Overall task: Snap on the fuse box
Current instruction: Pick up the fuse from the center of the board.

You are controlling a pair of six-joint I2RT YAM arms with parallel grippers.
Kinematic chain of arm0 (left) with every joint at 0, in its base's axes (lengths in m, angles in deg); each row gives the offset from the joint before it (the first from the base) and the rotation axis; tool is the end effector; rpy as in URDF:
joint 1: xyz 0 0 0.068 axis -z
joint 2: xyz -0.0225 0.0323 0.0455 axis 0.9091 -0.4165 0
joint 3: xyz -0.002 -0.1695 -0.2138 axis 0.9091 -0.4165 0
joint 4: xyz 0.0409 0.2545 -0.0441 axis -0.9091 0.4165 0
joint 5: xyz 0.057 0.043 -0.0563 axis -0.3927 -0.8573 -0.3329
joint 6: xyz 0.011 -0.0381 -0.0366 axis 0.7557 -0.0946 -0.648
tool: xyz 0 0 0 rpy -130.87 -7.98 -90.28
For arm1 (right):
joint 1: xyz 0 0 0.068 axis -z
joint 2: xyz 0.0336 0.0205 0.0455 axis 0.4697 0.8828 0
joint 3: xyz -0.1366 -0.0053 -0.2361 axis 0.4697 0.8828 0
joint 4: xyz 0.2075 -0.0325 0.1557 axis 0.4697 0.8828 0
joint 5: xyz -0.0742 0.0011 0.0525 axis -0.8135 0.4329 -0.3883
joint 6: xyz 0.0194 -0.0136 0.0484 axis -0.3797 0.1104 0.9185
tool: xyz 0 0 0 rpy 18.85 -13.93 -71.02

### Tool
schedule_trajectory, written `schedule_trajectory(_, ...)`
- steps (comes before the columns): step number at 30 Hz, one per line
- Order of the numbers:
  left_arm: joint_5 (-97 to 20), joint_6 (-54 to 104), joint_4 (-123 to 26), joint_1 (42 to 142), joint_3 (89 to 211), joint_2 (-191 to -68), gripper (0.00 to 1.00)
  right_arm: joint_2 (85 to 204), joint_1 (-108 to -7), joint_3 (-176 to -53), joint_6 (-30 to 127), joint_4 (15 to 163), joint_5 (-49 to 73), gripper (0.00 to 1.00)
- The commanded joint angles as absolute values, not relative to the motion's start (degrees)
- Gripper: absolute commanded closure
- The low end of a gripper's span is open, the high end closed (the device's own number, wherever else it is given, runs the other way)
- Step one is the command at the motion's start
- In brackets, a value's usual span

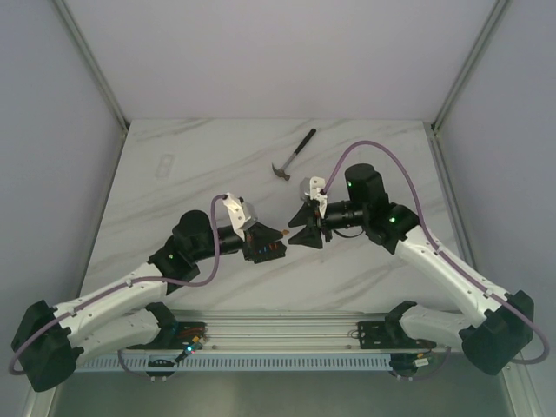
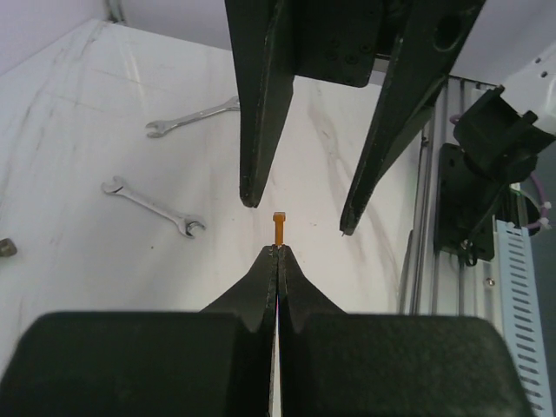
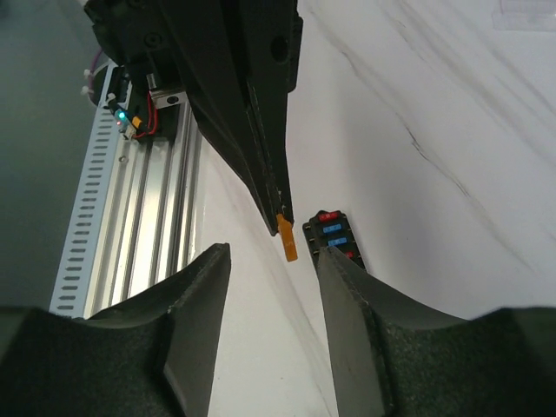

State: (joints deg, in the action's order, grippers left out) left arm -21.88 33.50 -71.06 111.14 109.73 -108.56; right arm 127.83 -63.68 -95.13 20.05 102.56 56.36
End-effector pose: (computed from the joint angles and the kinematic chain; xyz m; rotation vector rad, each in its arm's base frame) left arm 0.1444 -0.1695 0.2925 0.9160 1.3516 -0.9938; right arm 0.1836 0.1660 0.3388 -1.4108 1.3345 1.0403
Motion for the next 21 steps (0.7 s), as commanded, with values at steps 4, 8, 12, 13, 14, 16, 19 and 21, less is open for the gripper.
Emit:
schedule_trajectory(4, -16.2, 33.5, -72.4, 110.9, 112.0, -109.0, 1.00, 128.4, -63.6, -97.9, 17.1, 104.3, 61.4, 0.56)
schedule_trajectory(8, -14.9, 33.2, -73.1, 110.9, 112.3, -109.6, 1.00, 128.6, -63.6, -98.0, 16.7, 104.6, 61.7, 0.58)
schedule_trajectory(12, -14.0, 33.1, -72.9, 110.9, 112.7, -110.0, 1.00, 128.6, -63.6, -98.0, 16.4, 104.6, 61.9, 0.63)
schedule_trajectory(13, -13.9, 33.1, -72.9, 110.9, 112.7, -110.1, 1.00, 128.6, -63.6, -98.0, 16.4, 104.7, 61.9, 0.64)
schedule_trajectory(14, -13.7, 33.0, -73.0, 110.9, 112.6, -110.1, 1.00, 128.6, -63.6, -98.0, 16.4, 104.8, 62.0, 0.65)
schedule_trajectory(16, -13.2, 32.9, -73.2, 110.9, 112.7, -110.1, 1.00, 128.7, -63.6, -98.0, 16.2, 105.0, 62.1, 0.67)
schedule_trajectory(19, -13.1, 32.9, -73.5, 110.9, 112.5, -110.1, 1.00, 128.8, -63.6, -98.0, 16.1, 105.2, 62.3, 0.72)
schedule_trajectory(21, -13.3, 33.0, -73.4, 110.9, 112.5, -110.3, 1.00, 129.0, -63.5, -98.0, 16.0, 105.3, 62.4, 0.77)
